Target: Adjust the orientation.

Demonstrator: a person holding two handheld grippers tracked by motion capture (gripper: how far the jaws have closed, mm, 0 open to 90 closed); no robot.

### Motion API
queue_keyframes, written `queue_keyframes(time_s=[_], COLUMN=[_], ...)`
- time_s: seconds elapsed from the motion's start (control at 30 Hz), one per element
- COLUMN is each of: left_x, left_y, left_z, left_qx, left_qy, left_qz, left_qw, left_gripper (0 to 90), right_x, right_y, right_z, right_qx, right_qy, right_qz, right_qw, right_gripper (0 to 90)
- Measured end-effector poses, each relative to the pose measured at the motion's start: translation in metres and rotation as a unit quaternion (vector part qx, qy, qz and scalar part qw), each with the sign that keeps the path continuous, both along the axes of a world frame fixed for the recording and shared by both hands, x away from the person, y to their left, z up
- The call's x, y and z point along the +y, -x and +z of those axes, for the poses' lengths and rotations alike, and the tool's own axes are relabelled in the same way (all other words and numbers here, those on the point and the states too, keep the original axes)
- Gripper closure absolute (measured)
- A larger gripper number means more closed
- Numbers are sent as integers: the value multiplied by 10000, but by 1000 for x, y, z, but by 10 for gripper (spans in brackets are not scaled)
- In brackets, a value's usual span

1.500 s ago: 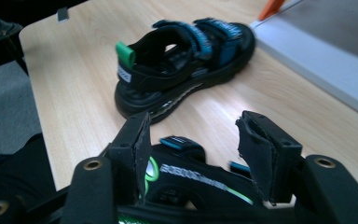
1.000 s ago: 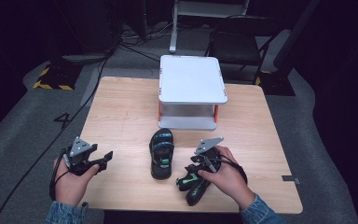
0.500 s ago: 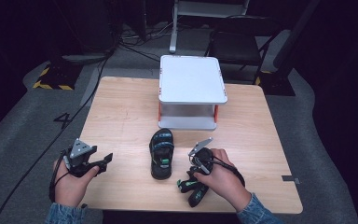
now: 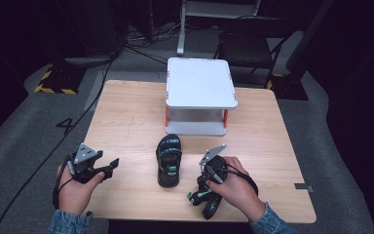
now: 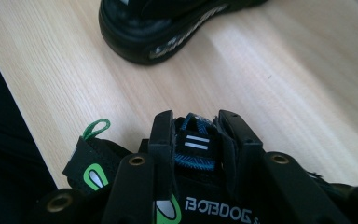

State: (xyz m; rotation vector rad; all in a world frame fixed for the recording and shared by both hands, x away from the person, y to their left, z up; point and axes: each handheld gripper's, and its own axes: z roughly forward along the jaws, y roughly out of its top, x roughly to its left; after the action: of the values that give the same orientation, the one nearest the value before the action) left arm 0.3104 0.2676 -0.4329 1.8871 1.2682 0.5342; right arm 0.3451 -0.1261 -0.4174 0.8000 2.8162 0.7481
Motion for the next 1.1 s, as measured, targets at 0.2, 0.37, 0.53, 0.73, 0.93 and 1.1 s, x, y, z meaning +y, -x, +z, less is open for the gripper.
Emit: queue_keyframes(time_s=[0.2, 0.37, 0.53, 0.73, 0.93, 1.1], left_x=[-3, -3, 1, -3, -9, -20], left_y=[-2, -2, -1, -4, -12, -24], left_z=[-1, -2, -2, -3, -2, -6], left_qx=[25, 26, 11, 47, 32, 100], left_qy=[-8, -24, -13, 4, 33, 37], left_qz=[-50, -60, -15, -87, -193, -377], left_qw=[10000, 10000, 10000, 10000, 9998, 9992], left_gripper=[328, 328, 328, 328, 327, 327], right_x=[-15, -11, -14, -28, -45, -58], right_y=[-11, -26, -36, -41, -37, -32], right_z=[14, 6, -8, -13, -17, -19], right_qx=[-395, -1035, -1219, -1059, -881, -796], right_qy=[-1086, -1713, -1730, -1529, -1308, -1389], right_qz=[54, 436, 447, 250, 142, 17], right_qw=[9933, 9788, 9763, 9822, 9874, 9871], right_gripper=[693, 690, 681, 680, 680, 680])
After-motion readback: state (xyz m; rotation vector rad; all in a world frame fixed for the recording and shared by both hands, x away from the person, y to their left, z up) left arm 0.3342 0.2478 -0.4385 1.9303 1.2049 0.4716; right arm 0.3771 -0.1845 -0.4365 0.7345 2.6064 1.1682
